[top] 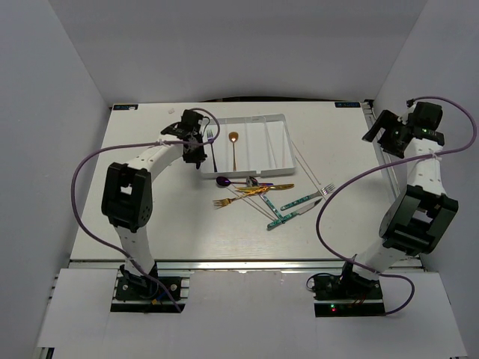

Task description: Sort the eating utensils into containers

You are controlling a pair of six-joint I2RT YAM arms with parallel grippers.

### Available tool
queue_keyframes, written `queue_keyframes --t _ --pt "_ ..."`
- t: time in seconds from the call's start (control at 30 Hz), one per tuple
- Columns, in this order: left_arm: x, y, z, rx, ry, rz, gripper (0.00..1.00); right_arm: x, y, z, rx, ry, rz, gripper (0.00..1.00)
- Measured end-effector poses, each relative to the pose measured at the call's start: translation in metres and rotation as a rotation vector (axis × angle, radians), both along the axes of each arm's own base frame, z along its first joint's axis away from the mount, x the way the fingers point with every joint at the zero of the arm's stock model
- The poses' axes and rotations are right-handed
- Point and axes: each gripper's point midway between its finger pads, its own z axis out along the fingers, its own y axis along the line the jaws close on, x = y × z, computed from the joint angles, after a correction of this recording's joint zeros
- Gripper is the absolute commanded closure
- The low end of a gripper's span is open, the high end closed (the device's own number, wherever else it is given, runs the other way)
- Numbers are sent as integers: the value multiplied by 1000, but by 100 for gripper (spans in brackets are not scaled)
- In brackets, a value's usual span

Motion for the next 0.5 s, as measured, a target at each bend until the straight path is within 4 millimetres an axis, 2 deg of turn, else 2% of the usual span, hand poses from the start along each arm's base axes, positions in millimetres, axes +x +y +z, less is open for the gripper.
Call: queue_keyframes --t 0.23,0.5 --pt "21 -8 -1 -33 16 36 100 3 10 -1 -17 2 33 11" --pt "28 -12 -2 -47 12 44 100 7 8 -8 -25 16 46 11"
